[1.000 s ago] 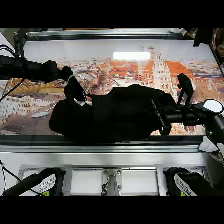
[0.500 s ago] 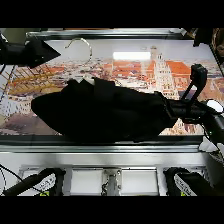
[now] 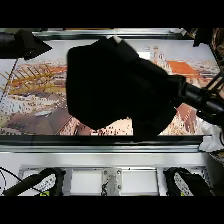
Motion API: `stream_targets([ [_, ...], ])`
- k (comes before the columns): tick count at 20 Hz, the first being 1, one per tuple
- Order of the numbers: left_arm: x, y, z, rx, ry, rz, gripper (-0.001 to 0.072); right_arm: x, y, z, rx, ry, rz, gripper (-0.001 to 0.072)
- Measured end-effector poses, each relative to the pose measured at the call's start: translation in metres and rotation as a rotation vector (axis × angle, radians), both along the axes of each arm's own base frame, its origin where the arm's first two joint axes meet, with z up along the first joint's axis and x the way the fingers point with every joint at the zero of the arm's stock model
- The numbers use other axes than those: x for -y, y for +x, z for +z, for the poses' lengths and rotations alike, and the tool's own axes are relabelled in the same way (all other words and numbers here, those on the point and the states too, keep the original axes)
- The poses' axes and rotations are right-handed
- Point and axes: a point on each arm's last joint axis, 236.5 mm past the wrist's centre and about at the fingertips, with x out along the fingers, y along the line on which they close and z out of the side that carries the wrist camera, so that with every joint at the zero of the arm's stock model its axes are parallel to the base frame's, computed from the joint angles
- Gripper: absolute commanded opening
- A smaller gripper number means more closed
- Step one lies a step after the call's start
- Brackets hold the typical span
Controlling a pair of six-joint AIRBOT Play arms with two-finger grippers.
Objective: Fold the clothes and pants, and hang the long-sleeved shirts on hangers.
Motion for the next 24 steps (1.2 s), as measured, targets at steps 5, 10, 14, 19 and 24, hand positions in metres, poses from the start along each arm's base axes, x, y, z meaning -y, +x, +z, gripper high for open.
stream_targets([
  [5,0.001,0.000,0.002,0.005,0.000,-0.001,0.0010,0.100,0.021,0.035,0.030,-0.151,-0.367,0.0002],
  [10,0.000,0.003,0.004,0.019,-0.005,0.008,0.0010,0.216,0.017,0.083,0.044,-0.194,-0.786,0.0002],
  [14,0.000,0.006,0.007,0.032,-0.010,0.016,0.0010,0.299,-0.003,0.111,0.020,-0.225,-1.115,0.0002],
  [19,-0.001,0.007,0.008,0.040,-0.010,0.018,0.0010,0.377,-0.039,0.157,0.005,-0.314,-1.461,0.0002],
  [24,-0.001,0.007,0.009,0.045,-0.008,0.017,0.0010,0.416,-0.081,0.216,0.067,-0.419,-1.719,0.0002],
])
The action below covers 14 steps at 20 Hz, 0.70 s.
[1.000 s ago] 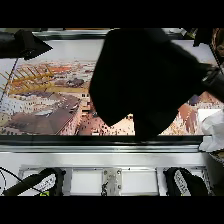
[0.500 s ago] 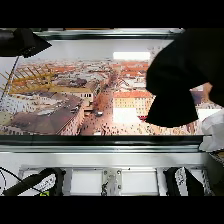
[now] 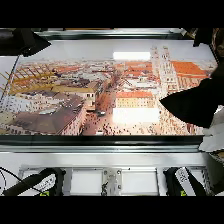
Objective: Fold the clothes and pants, and hang the long-sleeved shirts on hangers.
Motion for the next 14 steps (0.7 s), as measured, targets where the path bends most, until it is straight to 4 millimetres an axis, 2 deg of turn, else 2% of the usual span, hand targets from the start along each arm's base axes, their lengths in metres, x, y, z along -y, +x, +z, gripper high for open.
stream_targets([
  [2,0.000,0.000,0.000,0.000,0.000,0.000,0.0010,0.003,-0.013,0.020,0.012,-0.048,-0.055,0.0002],
  [5,0.000,0.000,0.000,0.002,0.002,-0.002,0.0010,0.002,-0.030,0.039,0.019,-0.100,-0.113,0.0002],
  [14,0.000,0.000,0.000,0.001,0.002,-0.002,0.0010,-0.018,-0.060,0.066,0.058,-0.165,-0.171,0.0002],
])
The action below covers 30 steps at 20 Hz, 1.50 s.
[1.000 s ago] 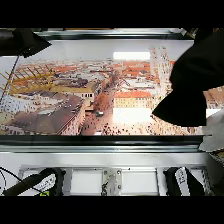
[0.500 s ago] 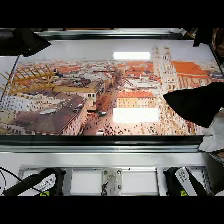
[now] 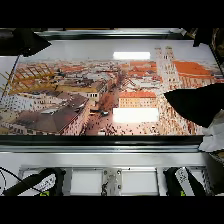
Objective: Fold the clothes and pants, and hang the long-sleeved shirts on hangers.
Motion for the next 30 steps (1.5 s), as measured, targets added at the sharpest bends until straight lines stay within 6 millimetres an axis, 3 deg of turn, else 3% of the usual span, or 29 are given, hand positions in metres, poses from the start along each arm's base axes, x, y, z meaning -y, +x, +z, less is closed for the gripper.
stream_targets([
  [5,0.000,0.000,0.000,-0.002,0.001,-0.001,0.0011,-0.002,-0.004,0.002,0.002,-0.008,-0.011,0.0002],
  [9,0.000,-0.001,-0.001,-0.005,-0.001,0.000,0.0010,0.010,0.000,-0.004,-0.013,0.007,-0.027,0.0002],
  [12,0.000,-0.003,-0.003,-0.014,0.004,-0.005,0.0010,0.028,0.000,-0.013,-0.007,0.043,-0.053,0.0002],
  [22,0.001,-0.006,-0.006,-0.030,0.012,-0.018,0.0010,0.097,-0.026,-0.046,0.056,0.193,-0.191,0.0002],
  [30,0.001,-0.007,-0.006,-0.032,0.012,-0.020,0.0010,0.126,-0.022,-0.076,0.082,0.314,-0.205,0.0003],
])
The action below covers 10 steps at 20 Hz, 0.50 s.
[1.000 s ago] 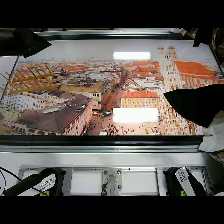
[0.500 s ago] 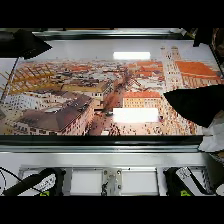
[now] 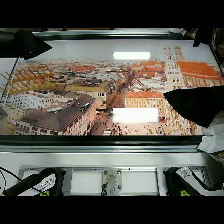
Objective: Fold the clothes and pants, and hang the long-sleeved shirts on hangers.
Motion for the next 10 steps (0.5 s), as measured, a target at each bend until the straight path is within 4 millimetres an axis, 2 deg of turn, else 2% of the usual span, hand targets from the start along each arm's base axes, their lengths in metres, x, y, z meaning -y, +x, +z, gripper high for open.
stream_targets([
  [5,0.0000,0.0002,0.0002,-0.001,-0.002,0.002,0.0011,0.0045,0.0018,-0.0089,0.000,0.034,0.000,0.0023],
  [6,-0.0001,0.0003,0.0003,0.000,-0.002,0.003,0.0010,0.0044,0.0024,-0.0100,0.001,0.039,0.002,0.0063],
  [8,-0.0001,0.0004,0.0004,0.000,-0.003,0.003,0.0010,0.0033,0.0047,-0.0121,0.007,0.051,0.013,0.0457],
  [9,-0.0001,0.0004,0.0004,0.000,-0.003,0.003,0.0010,0.0016,0.0067,-0.0117,0.016,0.055,0.024,0.0481],
  [10,-0.0001,0.0004,0.0004,0.000,-0.002,0.003,0.0010,-0.0005,0.0082,-0.0110,0.025,0.058,0.034,0.0470],
])
